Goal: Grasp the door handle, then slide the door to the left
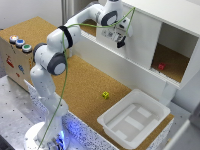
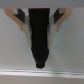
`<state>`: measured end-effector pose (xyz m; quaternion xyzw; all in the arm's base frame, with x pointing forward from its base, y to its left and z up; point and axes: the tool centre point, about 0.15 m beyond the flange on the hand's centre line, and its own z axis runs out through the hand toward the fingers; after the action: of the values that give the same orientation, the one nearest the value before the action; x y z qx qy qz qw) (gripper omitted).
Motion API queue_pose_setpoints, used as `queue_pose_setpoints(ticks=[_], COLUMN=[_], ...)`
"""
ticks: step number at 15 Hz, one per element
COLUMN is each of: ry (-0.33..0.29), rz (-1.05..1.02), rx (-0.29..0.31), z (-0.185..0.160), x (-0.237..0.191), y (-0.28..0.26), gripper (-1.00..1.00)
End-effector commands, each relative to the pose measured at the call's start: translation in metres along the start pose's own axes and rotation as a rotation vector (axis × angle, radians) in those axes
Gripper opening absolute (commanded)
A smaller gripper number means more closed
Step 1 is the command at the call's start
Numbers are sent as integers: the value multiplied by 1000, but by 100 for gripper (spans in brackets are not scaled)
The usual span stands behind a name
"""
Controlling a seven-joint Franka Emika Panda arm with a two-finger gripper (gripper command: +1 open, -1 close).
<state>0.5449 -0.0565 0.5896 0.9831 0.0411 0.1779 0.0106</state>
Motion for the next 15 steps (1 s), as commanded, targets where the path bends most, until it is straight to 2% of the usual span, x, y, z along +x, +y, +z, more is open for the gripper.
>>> queue_pose_setpoints(ticks=[1, 5, 15], ry=[-86, -93, -87], rz=[1, -1, -72], rx=[-14, -18, 18], z=[11, 13, 10], x=[17, 16, 28], y=[-42, -71, -149], gripper=[-100, -100, -100])
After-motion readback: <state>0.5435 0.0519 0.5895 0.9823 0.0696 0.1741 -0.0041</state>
